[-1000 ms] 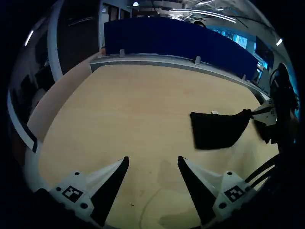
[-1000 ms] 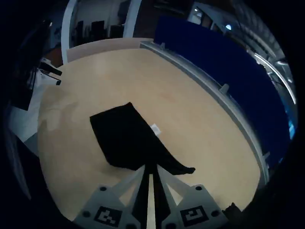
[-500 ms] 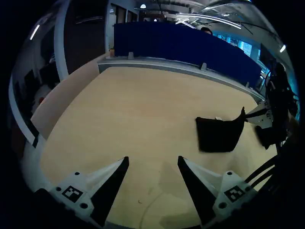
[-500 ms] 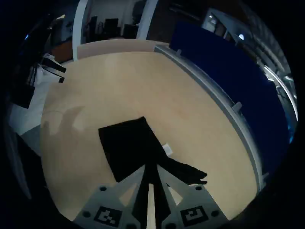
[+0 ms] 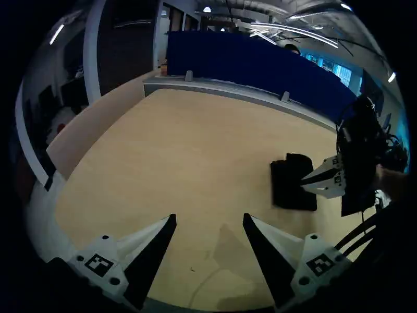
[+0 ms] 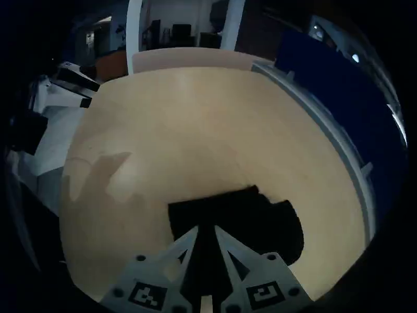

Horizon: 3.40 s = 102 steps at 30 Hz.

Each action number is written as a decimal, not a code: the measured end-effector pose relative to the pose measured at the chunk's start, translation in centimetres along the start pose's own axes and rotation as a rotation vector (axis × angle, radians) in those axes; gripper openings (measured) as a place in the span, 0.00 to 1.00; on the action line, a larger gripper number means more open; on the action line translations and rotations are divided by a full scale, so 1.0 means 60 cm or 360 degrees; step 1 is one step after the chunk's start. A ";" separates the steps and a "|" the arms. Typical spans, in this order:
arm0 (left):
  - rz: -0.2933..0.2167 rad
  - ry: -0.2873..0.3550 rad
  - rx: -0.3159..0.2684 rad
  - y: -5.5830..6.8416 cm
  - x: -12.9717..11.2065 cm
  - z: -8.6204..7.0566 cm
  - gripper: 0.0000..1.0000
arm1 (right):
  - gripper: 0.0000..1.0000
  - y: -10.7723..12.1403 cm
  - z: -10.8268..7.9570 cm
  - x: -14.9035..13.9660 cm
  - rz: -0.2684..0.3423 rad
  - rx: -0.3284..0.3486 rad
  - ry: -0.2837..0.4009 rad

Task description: Fold towel

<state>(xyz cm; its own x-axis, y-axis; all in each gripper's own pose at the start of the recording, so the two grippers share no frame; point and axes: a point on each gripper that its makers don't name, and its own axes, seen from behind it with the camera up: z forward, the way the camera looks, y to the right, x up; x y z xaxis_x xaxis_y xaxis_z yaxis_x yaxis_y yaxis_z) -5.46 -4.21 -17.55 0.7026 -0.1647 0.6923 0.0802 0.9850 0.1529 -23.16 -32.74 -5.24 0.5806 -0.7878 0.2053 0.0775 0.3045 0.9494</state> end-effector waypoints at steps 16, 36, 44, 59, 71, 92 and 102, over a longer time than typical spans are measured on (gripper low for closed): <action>0.0011 -0.0013 -0.0017 0.003 -0.001 0.015 0.95 | 0.54 -0.015 0.010 -0.019 0.0060 0.0021 -0.0015; 0.0006 -0.0011 -0.0015 0.006 0.006 0.017 0.95 | 0.70 -0.003 -0.049 -0.099 0.0279 -0.0085 -0.0056; 0.0016 -0.0010 -0.0034 0.020 0.008 0.021 0.95 | 0.70 -0.012 -0.065 -0.148 0.0357 -0.0112 -0.0103; 0.0019 -0.0011 -0.0039 0.025 0.008 0.021 0.95 | 0.54 -0.022 -0.061 -0.177 0.0435 -0.0107 -0.0139; 0.0012 -0.0015 -0.0043 0.025 0.002 0.021 0.95 | 0.22 -0.020 -0.055 -0.182 0.0517 -0.0129 -0.0131; 0.0023 0.0011 -0.0067 0.031 0.020 0.021 0.95 | 0.06 0.023 -0.110 -0.091 0.0495 -0.0264 0.0094; 0.0046 0.0045 -0.0093 0.041 0.043 0.025 0.95 | 0.05 0.049 -0.160 -0.016 0.0452 -0.0329 0.0245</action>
<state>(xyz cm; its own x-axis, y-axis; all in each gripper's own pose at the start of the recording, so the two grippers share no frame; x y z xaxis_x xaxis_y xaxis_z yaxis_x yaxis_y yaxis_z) -4.51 -2.28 -14.32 0.7249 -0.1351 0.6755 0.1002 0.9908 0.0907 -15.71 -25.92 -4.97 0.7160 -0.5717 0.4006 0.0486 0.6132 0.7884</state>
